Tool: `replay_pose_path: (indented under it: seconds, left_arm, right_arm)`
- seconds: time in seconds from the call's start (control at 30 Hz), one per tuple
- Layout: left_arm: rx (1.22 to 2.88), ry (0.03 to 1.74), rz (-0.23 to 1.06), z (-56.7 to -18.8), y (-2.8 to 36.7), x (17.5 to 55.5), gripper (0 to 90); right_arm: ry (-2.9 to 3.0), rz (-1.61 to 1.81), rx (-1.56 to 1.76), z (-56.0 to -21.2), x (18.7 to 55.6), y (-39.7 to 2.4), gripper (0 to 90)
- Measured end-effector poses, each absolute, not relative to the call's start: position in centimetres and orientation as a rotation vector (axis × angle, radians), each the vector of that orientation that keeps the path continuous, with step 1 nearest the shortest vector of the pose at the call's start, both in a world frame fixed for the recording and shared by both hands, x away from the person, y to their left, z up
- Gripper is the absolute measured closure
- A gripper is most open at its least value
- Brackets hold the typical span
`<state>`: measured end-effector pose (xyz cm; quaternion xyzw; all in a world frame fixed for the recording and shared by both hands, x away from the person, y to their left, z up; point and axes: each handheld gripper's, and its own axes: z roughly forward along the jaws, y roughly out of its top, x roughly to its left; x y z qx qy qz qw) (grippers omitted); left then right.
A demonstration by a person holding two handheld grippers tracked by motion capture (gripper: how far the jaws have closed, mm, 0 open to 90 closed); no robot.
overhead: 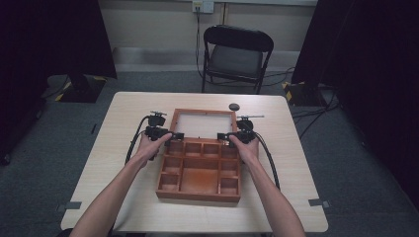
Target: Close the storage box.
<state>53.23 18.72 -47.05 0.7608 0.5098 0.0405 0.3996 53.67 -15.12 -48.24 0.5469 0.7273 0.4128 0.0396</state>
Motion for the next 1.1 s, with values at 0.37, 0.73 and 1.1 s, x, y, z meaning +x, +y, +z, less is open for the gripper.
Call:
replay_pose_path:
  seconds: [0.37,0.73,1.1]
  left_arm:
    - [1.892,1.288,0.055,-47.2,18.9,53.2,14.8]
    - [1.898,1.278,-0.007,-47.6,18.3,53.5,8.9]
    - [1.919,1.251,0.044,-47.1,18.0,53.3,10.1]
  right_arm:
    - [2.165,1.302,1.653,-48.5,53.2,-15.3,7.9]
    - [2.137,1.318,1.615,-48.5,53.1,-15.3,10.5]
    - [2.111,1.314,1.566,-47.6,52.8,-15.6,18.8]
